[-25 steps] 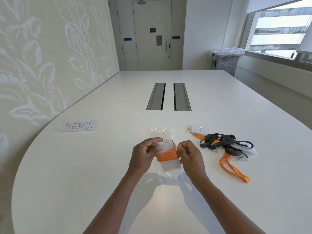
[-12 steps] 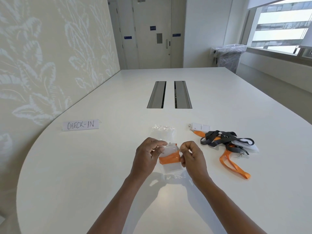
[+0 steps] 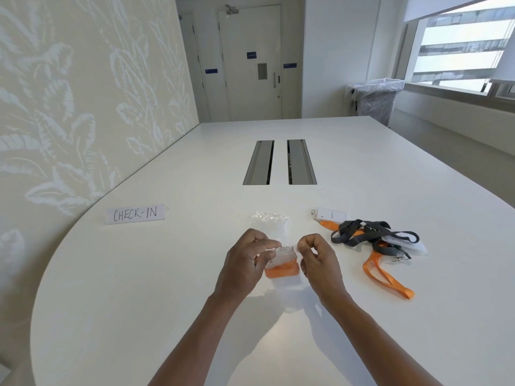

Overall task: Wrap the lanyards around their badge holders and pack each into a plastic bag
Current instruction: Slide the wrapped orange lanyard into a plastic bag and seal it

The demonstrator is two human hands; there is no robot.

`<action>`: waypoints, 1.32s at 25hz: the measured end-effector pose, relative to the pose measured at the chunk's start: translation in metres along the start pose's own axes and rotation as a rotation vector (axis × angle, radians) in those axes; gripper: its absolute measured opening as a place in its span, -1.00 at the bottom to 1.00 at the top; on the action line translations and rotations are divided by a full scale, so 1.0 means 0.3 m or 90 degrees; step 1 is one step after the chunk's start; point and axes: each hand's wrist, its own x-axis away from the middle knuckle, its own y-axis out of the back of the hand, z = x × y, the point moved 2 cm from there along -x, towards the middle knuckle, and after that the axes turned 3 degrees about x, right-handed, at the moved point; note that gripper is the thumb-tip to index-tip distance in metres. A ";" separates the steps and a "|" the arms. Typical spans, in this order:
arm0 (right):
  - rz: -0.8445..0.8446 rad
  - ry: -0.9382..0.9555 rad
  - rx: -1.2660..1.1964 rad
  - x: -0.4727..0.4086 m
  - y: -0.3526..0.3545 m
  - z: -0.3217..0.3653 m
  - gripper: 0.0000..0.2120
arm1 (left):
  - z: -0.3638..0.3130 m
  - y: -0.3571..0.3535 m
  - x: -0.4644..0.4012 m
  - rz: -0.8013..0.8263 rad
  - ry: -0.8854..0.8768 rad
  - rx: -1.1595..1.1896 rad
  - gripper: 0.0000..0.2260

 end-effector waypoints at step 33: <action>0.174 0.243 0.292 -0.056 0.006 0.162 -0.83 | -0.051 0.010 -0.032 -0.128 0.176 0.295 -0.92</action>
